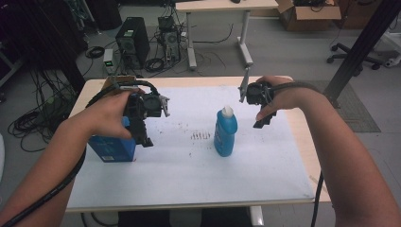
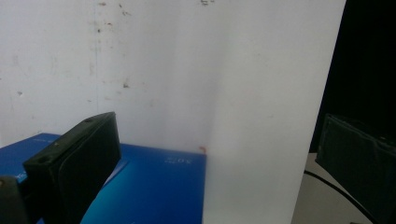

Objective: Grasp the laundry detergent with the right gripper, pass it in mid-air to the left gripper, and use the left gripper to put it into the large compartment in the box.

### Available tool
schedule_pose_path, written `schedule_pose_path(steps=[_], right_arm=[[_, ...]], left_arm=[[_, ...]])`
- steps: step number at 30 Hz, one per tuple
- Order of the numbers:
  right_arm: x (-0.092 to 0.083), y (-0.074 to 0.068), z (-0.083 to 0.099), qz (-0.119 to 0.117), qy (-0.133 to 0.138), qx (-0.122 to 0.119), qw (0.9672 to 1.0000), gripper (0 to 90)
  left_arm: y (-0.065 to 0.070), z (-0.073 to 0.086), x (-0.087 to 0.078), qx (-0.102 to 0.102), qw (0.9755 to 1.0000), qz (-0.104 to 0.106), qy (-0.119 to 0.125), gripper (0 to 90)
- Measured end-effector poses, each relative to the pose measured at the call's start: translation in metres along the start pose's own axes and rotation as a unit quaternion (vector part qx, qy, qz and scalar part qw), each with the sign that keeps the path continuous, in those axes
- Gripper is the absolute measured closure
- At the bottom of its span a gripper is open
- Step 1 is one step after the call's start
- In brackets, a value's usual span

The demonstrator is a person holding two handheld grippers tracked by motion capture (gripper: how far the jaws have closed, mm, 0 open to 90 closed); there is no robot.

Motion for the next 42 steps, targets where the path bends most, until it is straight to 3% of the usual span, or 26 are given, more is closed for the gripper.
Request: schedule_pose_path(steps=[12, 28, 32, 42], right_arm=[[0.005, -0.004, 0.003, -0.003, -0.002, 0.003, 1.0000, 5.7], [0.006, -0.030, 0.014, -0.006, 0.005, 0.012, 0.9999, 4.7], [0.011, -0.038, 0.020, -0.010, 0.007, 0.024, 0.9996, 4.7], [0.026, -0.055, 0.034, -0.029, 0.048, 0.061, 0.9965, 4.7]], left_arm=[[0.004, -0.006, 0.008, 0.007, 0.9999, 0.010, -0.001, 0.2], [0.006, -0.008, 0.004, 0.020, 0.9998, 0.003, 0.001, 0.2], [0.009, -0.010, 0.004, 0.024, 0.9997, 0.002, 0.002, 0.2], [0.014, -0.014, -0.001, 0.025, 0.9997, 0.000, 0.001, 0.2]])
Point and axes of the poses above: each handheld gripper's, and its own axes: x roughly forward along the jaws, z roughly out of its underside, y roughly to its right, the point moved 2 cm from there along x, roughly forward along the jaws, and after that the axes turned 15 degrees about x, right-handed, at the moved point
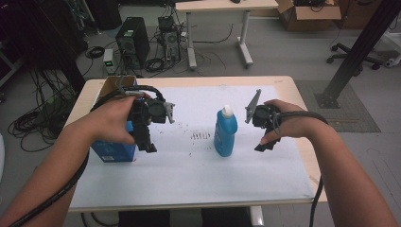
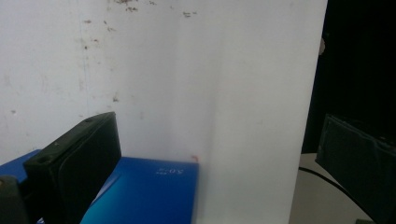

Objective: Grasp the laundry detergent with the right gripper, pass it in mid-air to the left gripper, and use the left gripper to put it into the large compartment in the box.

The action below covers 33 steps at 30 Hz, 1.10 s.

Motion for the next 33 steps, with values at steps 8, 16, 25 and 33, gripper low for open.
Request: schedule_pose_path(steps=[8, 16, 25, 33], right_arm=[[0.014, -0.018, 0.001, -0.009, 0.036, 0.026, 0.9990, 4.0], [0.034, -0.030, -0.002, -0.006, 0.089, 0.079, 0.9929, 3.6], [0.053, -0.036, 0.005, 0.018, 0.140, 0.174, 0.9746, 3.0], [0.065, -0.042, 0.008, 0.017, 0.206, 0.219, 0.9537, 2.6]], left_arm=[[0.005, -0.003, -0.002, 0.005, 1.0000, -0.001, -0.005, 0.2], [0.009, -0.005, -0.004, 0.008, 0.9999, -0.005, -0.005, 0.2], [0.010, -0.003, -0.005, 0.005, 0.9999, -0.009, -0.003, 0.2], [0.009, -0.006, -0.002, 0.010, 0.9999, -0.003, -0.006, 0.2]])
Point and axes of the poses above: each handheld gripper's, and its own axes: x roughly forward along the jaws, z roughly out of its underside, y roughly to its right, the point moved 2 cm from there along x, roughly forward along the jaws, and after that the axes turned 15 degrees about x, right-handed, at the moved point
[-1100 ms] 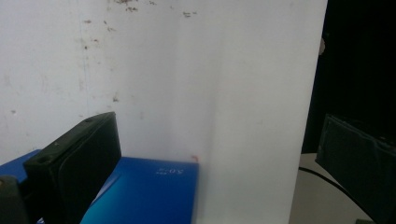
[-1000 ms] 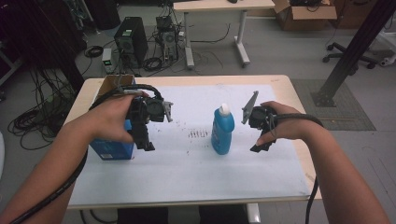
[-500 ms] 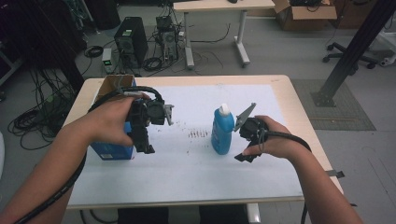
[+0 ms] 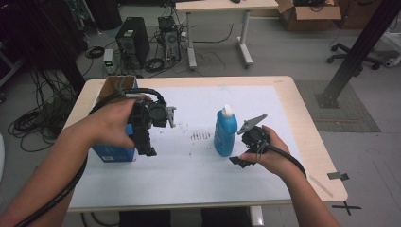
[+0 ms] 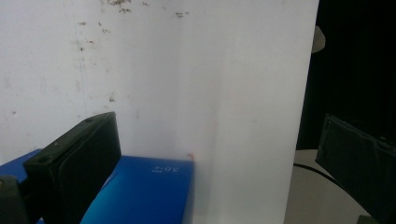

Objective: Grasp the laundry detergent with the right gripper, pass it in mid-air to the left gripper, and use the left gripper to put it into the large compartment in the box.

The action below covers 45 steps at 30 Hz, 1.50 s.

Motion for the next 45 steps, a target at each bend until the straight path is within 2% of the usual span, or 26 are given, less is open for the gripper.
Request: schedule_pose_path(steps=[5, 10, 17, 20, 27, 29, 32, 36, 39, 42, 45], right_arm=[[0.002, -0.002, 0.002, 0.000, 0.041, 0.022, 0.9989, 2.5], [0.004, -0.004, 0.006, 0.001, 0.076, 0.040, 0.9963, 2.4], [0.011, -0.009, 0.010, 0.008, 0.126, 0.071, 0.9894, 1.8], [0.016, -0.011, 0.009, 0.012, 0.134, 0.079, 0.9878, 2.0], [0.024, -0.017, 0.007, 0.026, 0.166, 0.093, 0.9814, 1.3], [0.025, -0.017, 0.006, 0.035, 0.175, 0.102, 0.9787, 1.5], [0.027, -0.017, 0.006, 0.048, 0.190, 0.123, 0.9728, 1.2], [0.031, -0.017, 0.007, 0.069, 0.212, 0.148, 0.9634, 1.0], [0.034, -0.019, 0.007, 0.081, 0.224, 0.159, 0.9583, 0.9], [0.039, -0.023, 0.007, 0.093, 0.240, 0.169, 0.9514, 0.9], [0.044, -0.027, 0.007, 0.100, 0.250, 0.181, 0.9460, 0.9]], left_arm=[[-0.001, -0.001, 0.000, 0.000, 1.0000, -0.002, 0.000, 0.2], [-0.002, -0.003, 0.000, 0.001, 1.0000, -0.001, -0.001, 0.2], [-0.002, -0.005, 0.001, 0.004, 1.0000, -0.002, -0.001, 0.2], [-0.002, -0.007, 0.001, 0.004, 1.0000, -0.003, -0.002, 0.2], [-0.002, -0.008, 0.001, 0.007, 1.0000, -0.004, -0.001, 0.2], [-0.002, -0.007, 0.002, 0.006, 1.0000, -0.003, -0.002, 0.2], [-0.002, -0.006, 0.002, 0.006, 1.0000, -0.003, -0.002, 0.2], [-0.002, -0.006, 0.004, 0.005, 1.0000, -0.002, 0.000, 0.2], [-0.003, -0.006, 0.004, 0.006, 1.0000, -0.001, 0.001, 0.2], [-0.003, -0.006, 0.005, 0.008, 1.0000, -0.001, 0.003, 0.2], [-0.003, -0.006, 0.005, 0.008, 1.0000, -0.001, 0.005, 0.2]])
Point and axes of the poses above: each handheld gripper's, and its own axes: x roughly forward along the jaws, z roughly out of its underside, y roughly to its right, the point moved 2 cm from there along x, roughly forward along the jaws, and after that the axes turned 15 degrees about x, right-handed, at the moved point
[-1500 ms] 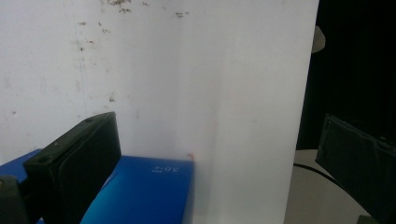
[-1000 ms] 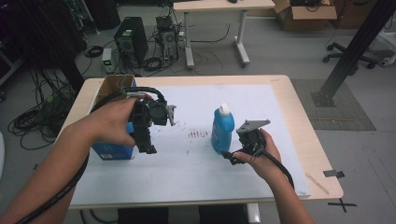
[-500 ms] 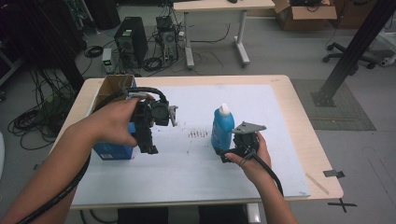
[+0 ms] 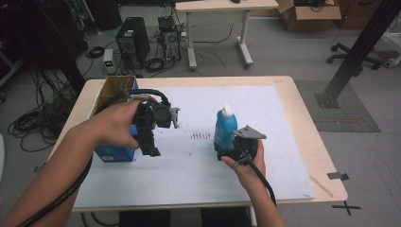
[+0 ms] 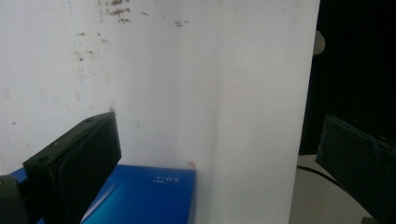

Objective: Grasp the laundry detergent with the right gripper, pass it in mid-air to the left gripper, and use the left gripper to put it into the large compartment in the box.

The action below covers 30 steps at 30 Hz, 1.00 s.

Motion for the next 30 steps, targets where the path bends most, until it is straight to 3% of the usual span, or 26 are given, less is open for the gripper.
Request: schedule_pose_path(steps=[8, 12, 24, 30], right_arm=[[0.007, -0.007, 0.007, 0.048, 0.039, 0.000, 0.9981, 0.4], [0.010, -0.008, 0.008, 0.055, 0.058, 0.014, 0.9967, 0.3], [0.016, -0.014, 0.011, 0.080, 0.109, 0.025, 0.9905, 0.1], [0.016, -0.014, 0.010, 0.077, 0.122, 0.027, 0.9892, 0.1]], left_arm=[[0.000, 0.000, -0.002, 0.003, 0.9999, -0.003, 0.011, 0.2], [-0.001, 0.000, -0.003, 0.002, 0.9999, -0.005, 0.010, 0.2], [-0.001, 0.001, -0.004, 0.001, 0.9999, -0.005, 0.010, 0.2], [0.000, 0.002, -0.003, -0.001, 1.0000, -0.004, 0.008, 0.2]])
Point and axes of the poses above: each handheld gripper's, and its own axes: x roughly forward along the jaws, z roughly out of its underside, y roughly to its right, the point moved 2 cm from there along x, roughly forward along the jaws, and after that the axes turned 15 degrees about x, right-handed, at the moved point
